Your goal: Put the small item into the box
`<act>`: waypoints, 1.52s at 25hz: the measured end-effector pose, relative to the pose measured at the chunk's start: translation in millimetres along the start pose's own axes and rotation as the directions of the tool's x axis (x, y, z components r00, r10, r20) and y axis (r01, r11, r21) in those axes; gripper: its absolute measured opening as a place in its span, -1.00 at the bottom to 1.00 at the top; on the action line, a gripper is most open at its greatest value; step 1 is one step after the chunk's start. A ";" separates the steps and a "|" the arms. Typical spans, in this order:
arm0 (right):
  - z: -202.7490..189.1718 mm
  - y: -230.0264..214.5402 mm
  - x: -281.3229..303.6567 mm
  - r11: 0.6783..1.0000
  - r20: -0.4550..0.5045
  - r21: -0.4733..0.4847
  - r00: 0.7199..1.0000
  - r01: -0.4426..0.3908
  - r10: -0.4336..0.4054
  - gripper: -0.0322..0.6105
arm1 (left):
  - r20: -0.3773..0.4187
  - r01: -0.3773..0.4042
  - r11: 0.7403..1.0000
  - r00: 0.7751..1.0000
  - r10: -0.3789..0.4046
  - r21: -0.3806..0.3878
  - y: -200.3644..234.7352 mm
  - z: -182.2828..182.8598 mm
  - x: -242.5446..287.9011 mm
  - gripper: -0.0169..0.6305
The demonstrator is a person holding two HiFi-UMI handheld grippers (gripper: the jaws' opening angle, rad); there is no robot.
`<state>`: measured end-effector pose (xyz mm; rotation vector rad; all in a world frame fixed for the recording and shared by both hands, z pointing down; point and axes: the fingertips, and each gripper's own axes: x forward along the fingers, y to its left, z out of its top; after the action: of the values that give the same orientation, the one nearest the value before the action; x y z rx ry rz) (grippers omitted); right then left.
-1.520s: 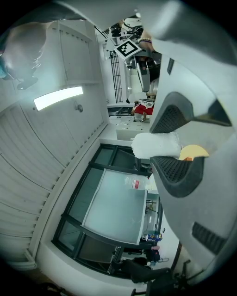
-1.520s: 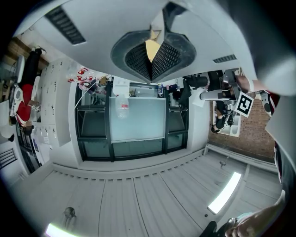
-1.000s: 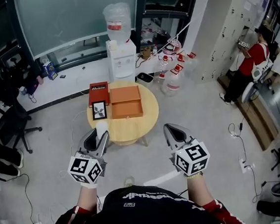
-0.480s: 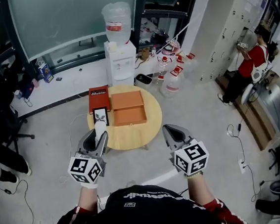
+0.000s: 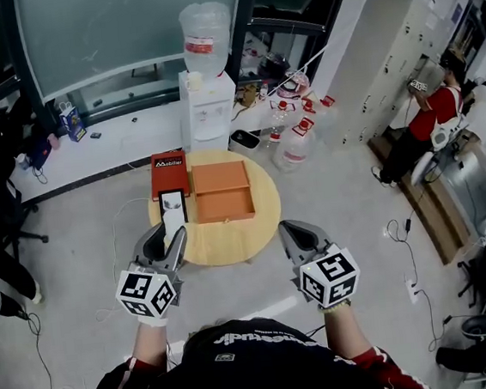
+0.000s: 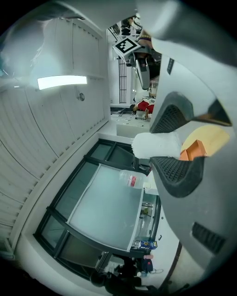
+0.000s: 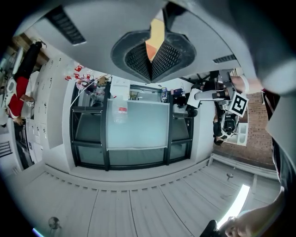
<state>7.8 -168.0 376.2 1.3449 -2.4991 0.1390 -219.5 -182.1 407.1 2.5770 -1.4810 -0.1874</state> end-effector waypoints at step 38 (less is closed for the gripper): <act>-17.7 -157.5 73.8 0.991 0.023 0.095 0.995 0.090 -0.093 -0.82 | -0.175 0.171 0.980 0.973 -0.151 0.101 -9.5 -51.7 193.8 -0.44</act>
<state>104.0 -310.7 406.7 1.5055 -2.4759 0.2225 -104.7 -341.0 450.5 2.7279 -1.2600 0.0957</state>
